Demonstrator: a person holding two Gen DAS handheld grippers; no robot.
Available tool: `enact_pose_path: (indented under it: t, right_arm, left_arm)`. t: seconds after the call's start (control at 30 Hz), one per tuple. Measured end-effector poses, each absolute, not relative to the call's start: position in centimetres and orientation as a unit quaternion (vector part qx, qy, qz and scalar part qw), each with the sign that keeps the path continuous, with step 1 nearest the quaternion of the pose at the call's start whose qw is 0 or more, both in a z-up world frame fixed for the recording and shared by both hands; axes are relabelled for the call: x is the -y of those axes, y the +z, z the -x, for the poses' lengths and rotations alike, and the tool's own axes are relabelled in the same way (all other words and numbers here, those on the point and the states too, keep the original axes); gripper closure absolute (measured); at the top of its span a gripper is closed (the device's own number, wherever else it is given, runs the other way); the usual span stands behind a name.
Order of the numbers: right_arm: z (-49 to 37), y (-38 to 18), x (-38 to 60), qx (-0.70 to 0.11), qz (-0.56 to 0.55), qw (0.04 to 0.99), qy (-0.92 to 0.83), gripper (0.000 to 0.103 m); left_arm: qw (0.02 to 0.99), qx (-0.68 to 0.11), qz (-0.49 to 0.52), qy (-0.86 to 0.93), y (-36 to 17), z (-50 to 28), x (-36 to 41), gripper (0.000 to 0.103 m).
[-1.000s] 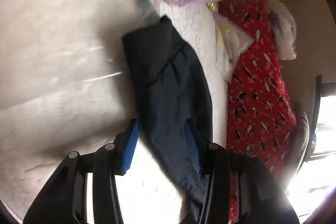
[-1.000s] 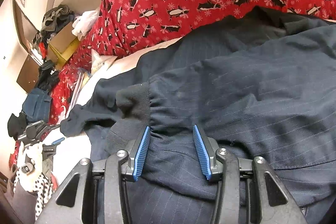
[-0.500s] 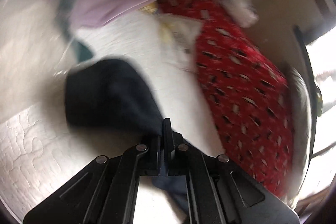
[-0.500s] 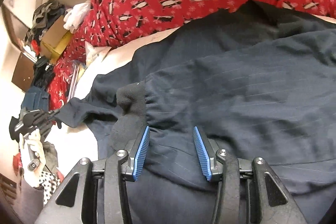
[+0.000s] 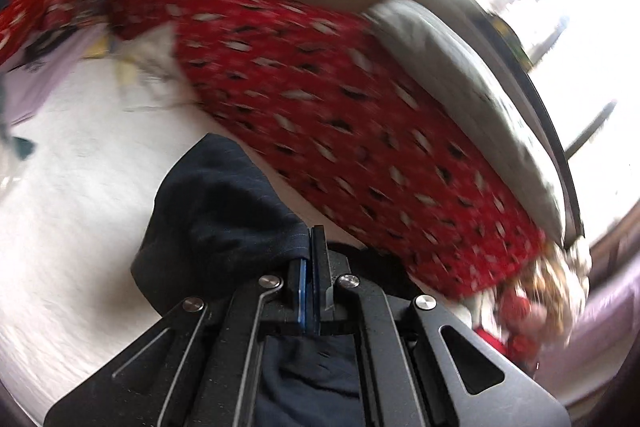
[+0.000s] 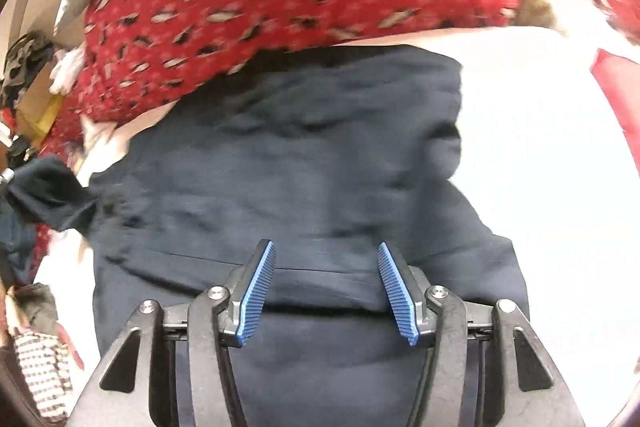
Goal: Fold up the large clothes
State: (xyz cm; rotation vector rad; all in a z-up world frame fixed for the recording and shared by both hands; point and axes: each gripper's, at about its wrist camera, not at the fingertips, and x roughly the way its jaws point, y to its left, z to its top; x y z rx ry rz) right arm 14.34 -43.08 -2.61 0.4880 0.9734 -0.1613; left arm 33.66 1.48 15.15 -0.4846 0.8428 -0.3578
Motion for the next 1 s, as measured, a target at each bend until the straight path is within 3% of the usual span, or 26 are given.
enact_pose_path:
  t: [0.13,0.23,0.37,0.67,0.83,1.0]
  right_arm:
    - [-11.8,-5.3,44.3,-0.409,-0.272,0.87,-0.041,0.044]
    - [-10.9,-5.7,43.0,-0.378,-0.228,0.896,-0.041,0.042]
    - [-10.7,-5.8,41.5,-0.362,-0.181,0.913,-0.043,0.033]
    - [-10.5,-6.0,42.3,-0.337,-0.213,0.917,-0.019,0.03]
    - [-10.3,-6.1,42.1,-0.337,-0.209,0.918,-0.021,0.03]
    - [-10.3,-6.1,42.1,-0.337,-0.21,0.918,-0.021,0.03]
  left_arm:
    - [0.857,-0.422,0.21,-0.21,15.1,-32.5,4.9,0.103]
    - [0.852,-0.432,0.182,-0.232,14.8,-31.3,9.3,0.103]
    - [0.84,-0.449,0.156,-0.26,13.8,-29.9,14.3,0.103]
    - [0.783,-0.549,0.073,-0.283,4.7,-28.0,25.2,0.103]
    - [0.727,-0.632,0.023,-0.267,-1.1,-27.7,27.3,0.089]
    - [0.715,-0.628,0.044,-0.305,0.4,-25.9,24.7,0.087]
